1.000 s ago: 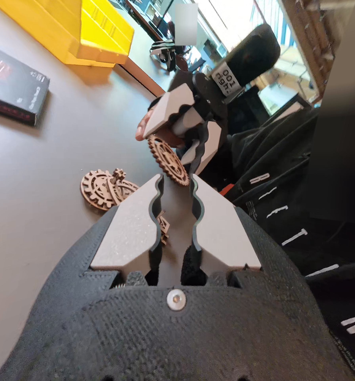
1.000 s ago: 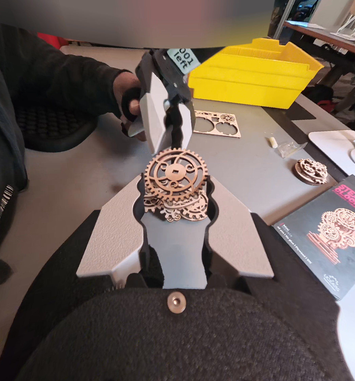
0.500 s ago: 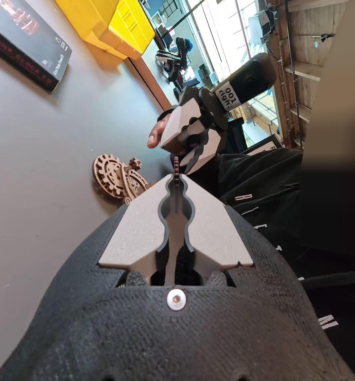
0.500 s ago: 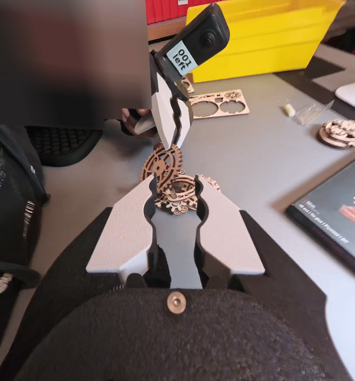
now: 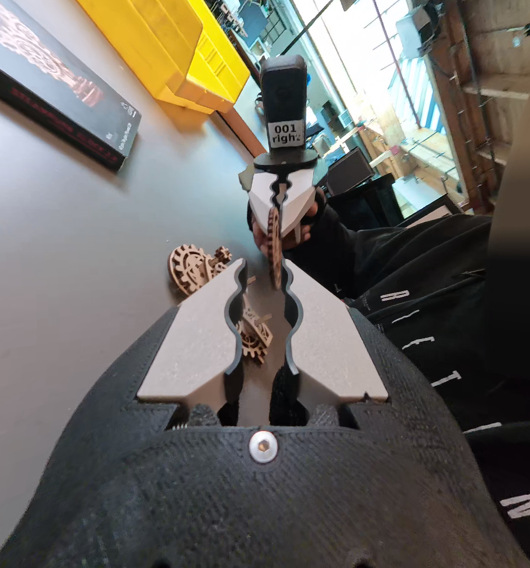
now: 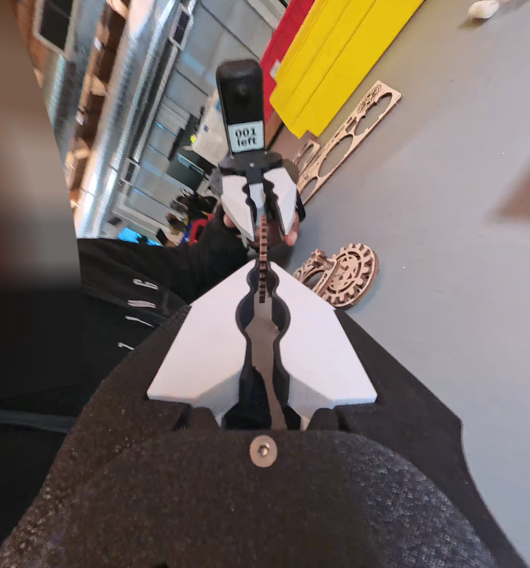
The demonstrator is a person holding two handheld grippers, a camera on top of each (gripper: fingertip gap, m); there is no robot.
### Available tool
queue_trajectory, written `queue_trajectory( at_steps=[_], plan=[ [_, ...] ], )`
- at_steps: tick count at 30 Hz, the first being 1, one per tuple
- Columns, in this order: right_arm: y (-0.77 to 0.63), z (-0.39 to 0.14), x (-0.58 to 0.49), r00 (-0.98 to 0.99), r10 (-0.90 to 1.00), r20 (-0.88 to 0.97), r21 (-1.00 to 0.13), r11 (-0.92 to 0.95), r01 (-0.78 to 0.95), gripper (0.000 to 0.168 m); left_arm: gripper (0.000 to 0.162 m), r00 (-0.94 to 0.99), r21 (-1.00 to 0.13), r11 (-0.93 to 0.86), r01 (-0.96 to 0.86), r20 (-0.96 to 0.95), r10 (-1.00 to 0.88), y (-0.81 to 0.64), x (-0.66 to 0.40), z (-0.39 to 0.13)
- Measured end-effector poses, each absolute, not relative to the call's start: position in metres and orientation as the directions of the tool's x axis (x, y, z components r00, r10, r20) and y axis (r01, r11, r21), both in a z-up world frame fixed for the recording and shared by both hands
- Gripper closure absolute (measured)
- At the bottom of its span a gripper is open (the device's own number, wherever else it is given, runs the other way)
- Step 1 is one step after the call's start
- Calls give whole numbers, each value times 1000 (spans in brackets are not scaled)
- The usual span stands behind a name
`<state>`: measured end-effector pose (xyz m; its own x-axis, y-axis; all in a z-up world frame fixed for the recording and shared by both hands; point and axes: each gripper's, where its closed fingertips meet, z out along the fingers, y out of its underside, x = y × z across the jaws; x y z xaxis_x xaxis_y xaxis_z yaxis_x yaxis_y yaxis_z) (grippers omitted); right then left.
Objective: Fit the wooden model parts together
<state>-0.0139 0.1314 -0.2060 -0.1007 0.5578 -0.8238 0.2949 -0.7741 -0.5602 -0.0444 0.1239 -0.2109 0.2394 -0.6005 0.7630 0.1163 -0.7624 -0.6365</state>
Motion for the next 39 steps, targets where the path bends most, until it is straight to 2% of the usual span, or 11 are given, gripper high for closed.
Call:
queue_trajectory(
  at_steps=[4,8,11,14,18,21,23,25,30,35,39],
  plan=[
    [139,-202,-12,-107,485,-868,-496,-833,245,167,150,181,-600,-787,141,798,-575,120,-39,-208],
    [138,-202,-13,-107,477,-872,-488,-839,240,167,160,149,-573,-803,165,819,-554,122,-34,-205],
    [136,-205,-14,-100,519,-849,-526,-811,257,167,160,148,-556,-815,161,830,-537,122,-36,-208],
    [133,-205,-15,-119,619,-776,-624,-730,277,166,160,137,-539,-827,161,842,-522,121,-38,-208],
    [134,-211,-12,-107,837,-536,-820,-487,300,155,161,137,-519,-841,149,854,-503,120,-38,-213],
    [130,-205,-9,-125,945,-301,-924,-257,284,127,161,139,-492,-858,145,869,-475,119,-39,-218],
    [129,-209,-8,-117,987,-106,-947,-64,315,106,161,143,-481,-867,135,875,-463,119,-38,-221],
    [126,-219,-8,-127,990,60,-921,104,376,100,161,142,-471,-873,123,879,-454,118,-36,-222],
    [115,-236,-14,-174,963,207,-866,263,426,99,161,136,-457,-886,81,885,-444,113,-29,-226],
    [117,-235,-15,-163,966,200,-874,251,417,111,161,128,-448,-892,69,890,-437,111,-27,-226],
    [117,-236,-14,-167,966,196,-875,249,416,111,161,124,-444,-894,68,892,-434,110,-26,-226]
  ],
)
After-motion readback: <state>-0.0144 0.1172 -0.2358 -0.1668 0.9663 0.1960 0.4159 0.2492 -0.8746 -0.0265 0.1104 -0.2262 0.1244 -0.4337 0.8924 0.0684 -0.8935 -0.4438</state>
